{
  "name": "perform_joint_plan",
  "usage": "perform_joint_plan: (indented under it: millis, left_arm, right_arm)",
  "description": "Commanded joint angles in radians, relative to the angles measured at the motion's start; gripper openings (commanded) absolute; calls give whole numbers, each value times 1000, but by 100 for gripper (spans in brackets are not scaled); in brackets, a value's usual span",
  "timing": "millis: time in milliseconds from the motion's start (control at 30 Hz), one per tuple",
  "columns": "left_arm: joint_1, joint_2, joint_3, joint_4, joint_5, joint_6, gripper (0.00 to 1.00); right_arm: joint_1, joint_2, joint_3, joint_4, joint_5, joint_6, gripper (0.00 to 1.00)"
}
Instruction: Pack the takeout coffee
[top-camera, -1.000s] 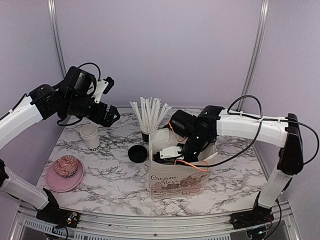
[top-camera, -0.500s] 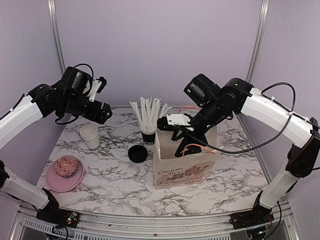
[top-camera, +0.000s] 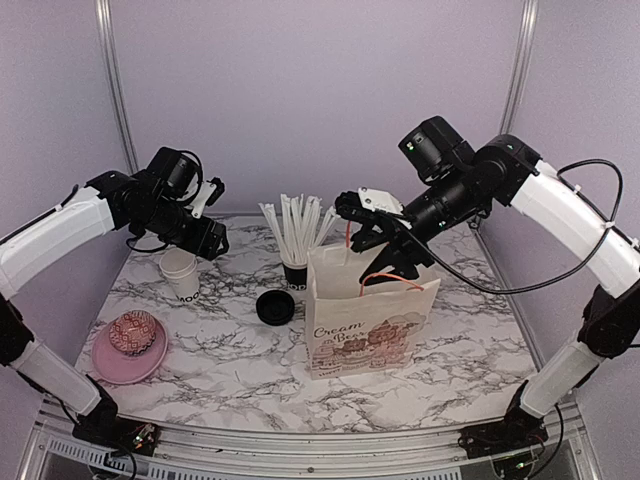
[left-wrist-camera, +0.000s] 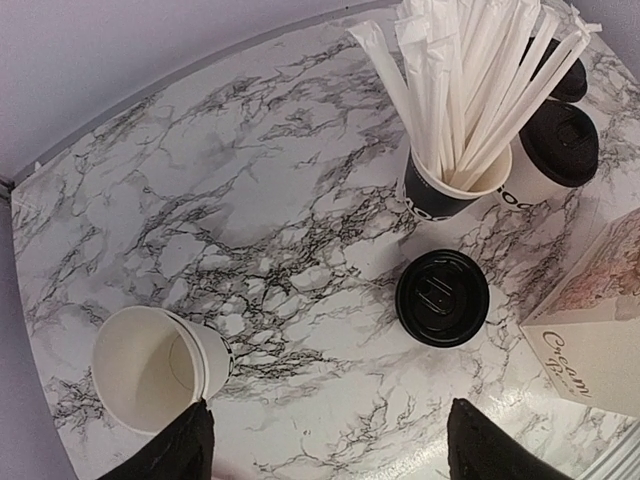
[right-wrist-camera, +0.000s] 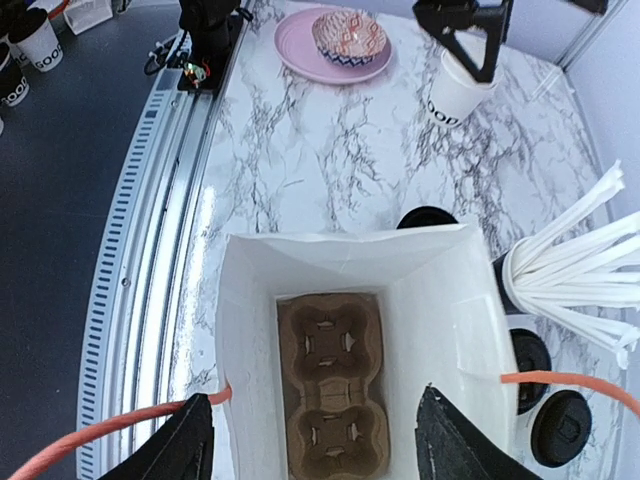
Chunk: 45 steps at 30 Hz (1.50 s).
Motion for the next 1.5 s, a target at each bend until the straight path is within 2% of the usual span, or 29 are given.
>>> perform_joint_plan:
  millis: [0,233,400,533,667,933,1067,1267,1367,1467]
  left_arm:
    - [-2,39,17,-37,67,-1,80]
    - [-4,66,31,-37,156,5,74]
    - [-50,67,41,-33,208,34,71]
    - [-102,63,73,-33,253,78,71]
    - [-116,47,112,-34,261,87,72]
    - [-117,29,109,-32,266,90,72]
    - [-131,15,115,-26,274,89,72]
    - [-138,0,138,-21,304,99,70]
    - [-139,9,149,-18,305,101,70]
    - [-142,22,159,-13,305,103,70]
  right_arm:
    - [-31,-51,104,-22,-102,-19,67]
    - [-145,-72,147,18,-123,0,66]
    - [-279,-96,110,54,-164,13,73]
    - [-286,-110,8,92,-100,13,79]
    - [-286,-93,-61,107,-70,2,81]
    - [-286,-41,-93,183,-48,15,73]
    - [-285,14,-87,156,-45,-11,62]
    - [-278,12,-108,124,-78,-39,25]
    - [-266,-26,-139,143,-72,-33,11]
    - [-260,-50,-156,142,-61,-30,4]
